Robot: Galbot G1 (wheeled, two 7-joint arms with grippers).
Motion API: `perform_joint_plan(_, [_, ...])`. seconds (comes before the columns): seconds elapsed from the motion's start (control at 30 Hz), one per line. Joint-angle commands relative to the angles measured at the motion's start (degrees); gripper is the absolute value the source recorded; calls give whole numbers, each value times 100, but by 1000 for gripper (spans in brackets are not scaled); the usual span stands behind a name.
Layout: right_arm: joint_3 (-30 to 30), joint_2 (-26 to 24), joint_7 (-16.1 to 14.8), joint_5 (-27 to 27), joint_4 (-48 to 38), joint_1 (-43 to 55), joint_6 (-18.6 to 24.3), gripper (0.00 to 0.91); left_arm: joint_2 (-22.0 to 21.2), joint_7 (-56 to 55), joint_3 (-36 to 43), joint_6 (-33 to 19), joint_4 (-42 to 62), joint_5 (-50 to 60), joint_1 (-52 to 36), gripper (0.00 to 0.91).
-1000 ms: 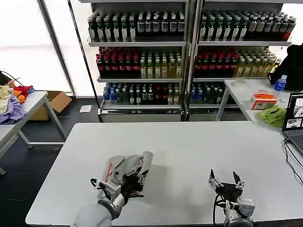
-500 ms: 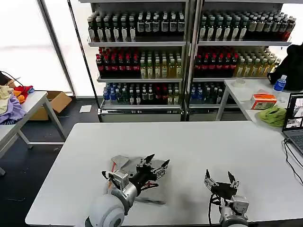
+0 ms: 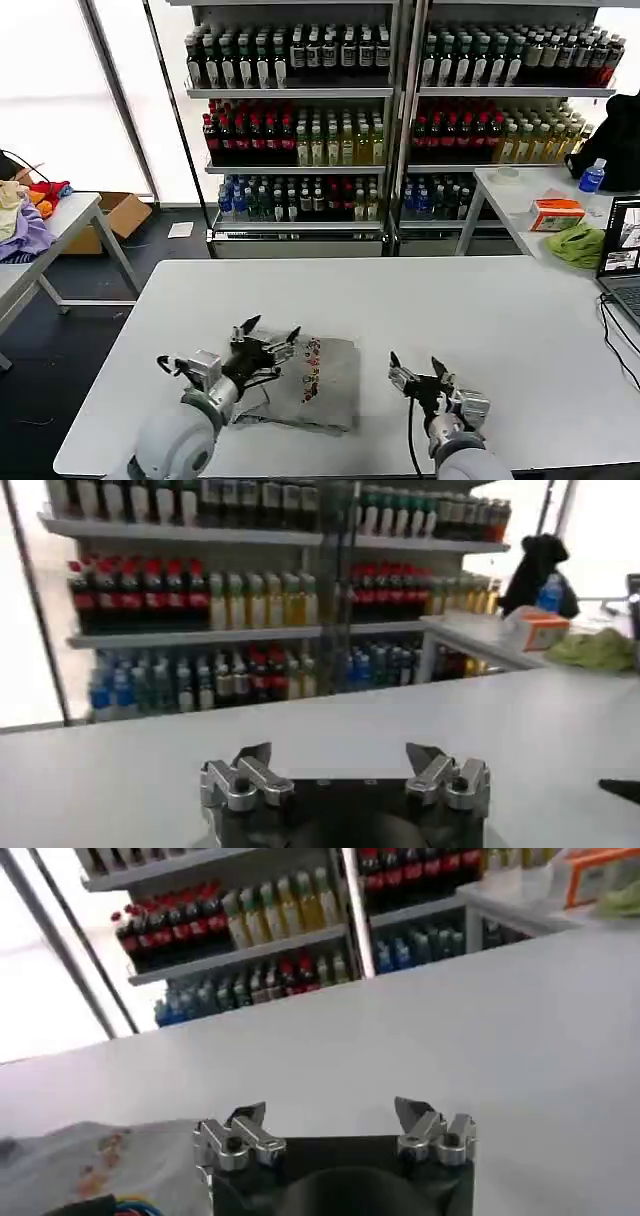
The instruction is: Fold and organize the clothes.
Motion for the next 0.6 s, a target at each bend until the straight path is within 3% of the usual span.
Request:
perform_joint_plan(0.03, [-1006, -75, 446, 668, -274, 678, -278, 907, 378, -144, -1096, 140, -175, 224, 507, 907])
perform_joint_plan(0.4, [-1445, -195, 758, 1247, -514, 1086, -290, 907, 345, -159, -1166, 198, -155, 248, 596, 907])
perform_joint_plan(0.47, [-1469, -250, 770, 1375, -606, 1137, -292, 816, 334, -165, -1165, 205, -141, 246, 597, 907])
perform_joint_plan(0.6, [-1538, -321, 778, 1532, -738, 1223, -293, 776, 319, -170, -1178, 213, -133, 246, 635, 907])
